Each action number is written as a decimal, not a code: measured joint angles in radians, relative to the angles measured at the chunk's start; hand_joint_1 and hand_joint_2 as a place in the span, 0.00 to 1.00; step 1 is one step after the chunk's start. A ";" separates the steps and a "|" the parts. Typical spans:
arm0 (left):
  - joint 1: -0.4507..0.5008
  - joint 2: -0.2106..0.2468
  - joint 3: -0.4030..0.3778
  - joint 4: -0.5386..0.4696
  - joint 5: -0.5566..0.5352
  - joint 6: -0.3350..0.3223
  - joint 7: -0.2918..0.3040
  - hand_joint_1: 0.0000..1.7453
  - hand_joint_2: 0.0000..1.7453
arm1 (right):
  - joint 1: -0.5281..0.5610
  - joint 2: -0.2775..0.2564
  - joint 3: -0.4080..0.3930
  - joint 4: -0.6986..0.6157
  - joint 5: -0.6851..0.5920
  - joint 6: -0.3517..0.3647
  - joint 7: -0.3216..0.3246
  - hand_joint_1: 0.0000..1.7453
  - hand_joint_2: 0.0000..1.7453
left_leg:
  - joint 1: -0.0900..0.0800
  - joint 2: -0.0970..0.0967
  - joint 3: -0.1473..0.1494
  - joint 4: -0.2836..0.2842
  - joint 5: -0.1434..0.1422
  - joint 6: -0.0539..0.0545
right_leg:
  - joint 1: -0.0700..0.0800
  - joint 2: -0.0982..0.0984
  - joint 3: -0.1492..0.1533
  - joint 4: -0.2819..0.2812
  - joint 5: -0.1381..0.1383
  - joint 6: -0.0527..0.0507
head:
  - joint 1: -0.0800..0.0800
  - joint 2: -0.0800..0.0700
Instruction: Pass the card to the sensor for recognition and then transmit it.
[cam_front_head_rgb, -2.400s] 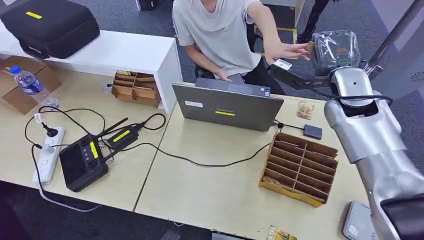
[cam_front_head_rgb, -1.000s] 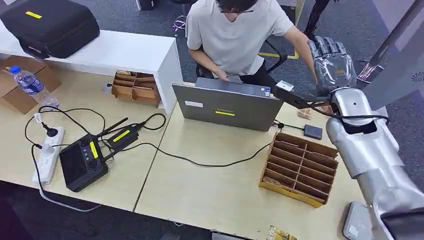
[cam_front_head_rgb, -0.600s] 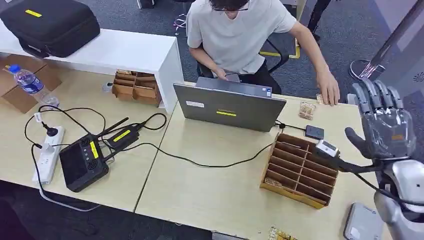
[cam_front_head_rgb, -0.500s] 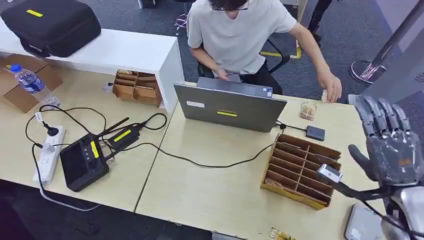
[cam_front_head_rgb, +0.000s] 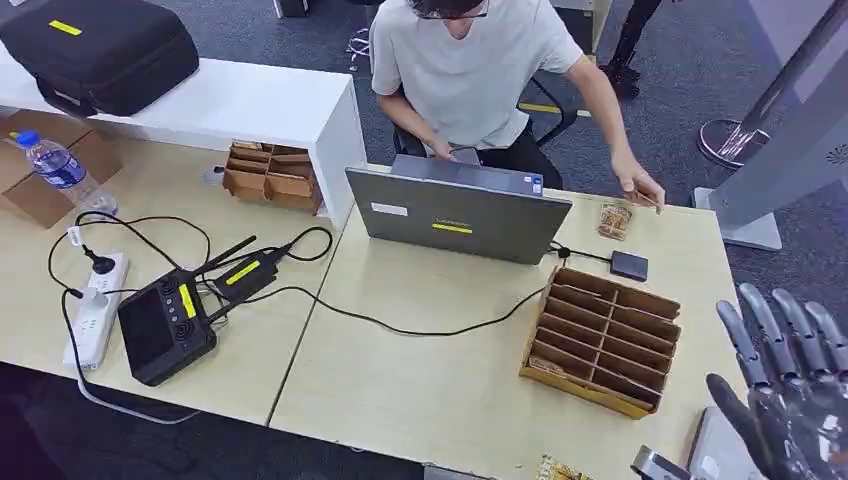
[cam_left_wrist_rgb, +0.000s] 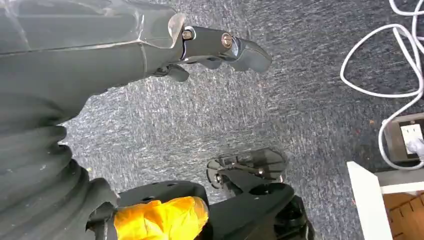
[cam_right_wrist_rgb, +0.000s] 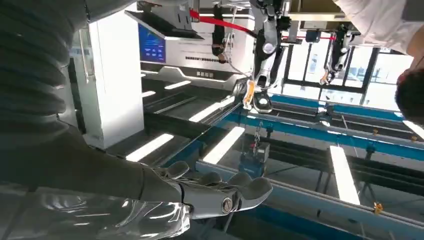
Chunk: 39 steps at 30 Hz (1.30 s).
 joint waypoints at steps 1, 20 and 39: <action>-0.001 0.000 0.003 0.000 0.000 0.000 0.000 0.00 1.00 | 0.019 0.000 -0.002 -0.016 0.005 -0.001 0.003 0.00 1.00 | 0.000 0.001 0.000 0.000 0.000 0.001 | 0.000 0.001 0.000 0.000 0.000 0.000 | 0.000 0.000; -0.003 0.000 0.029 0.000 0.021 0.001 0.005 0.00 1.00 | 0.173 -0.024 0.064 -0.119 0.012 0.069 0.128 0.00 0.00 | 0.000 0.003 0.002 0.000 -0.001 0.000 | 0.000 0.002 0.001 0.000 0.000 0.000 | 0.000 0.000; -0.007 0.005 0.036 0.000 -0.003 -0.005 0.036 0.00 1.00 | 0.135 -0.261 0.373 -0.036 -0.410 0.213 0.269 0.00 1.00 | 0.000 0.004 0.003 0.000 -0.002 0.001 | 0.000 0.003 0.002 0.000 0.000 0.000 | 0.000 0.000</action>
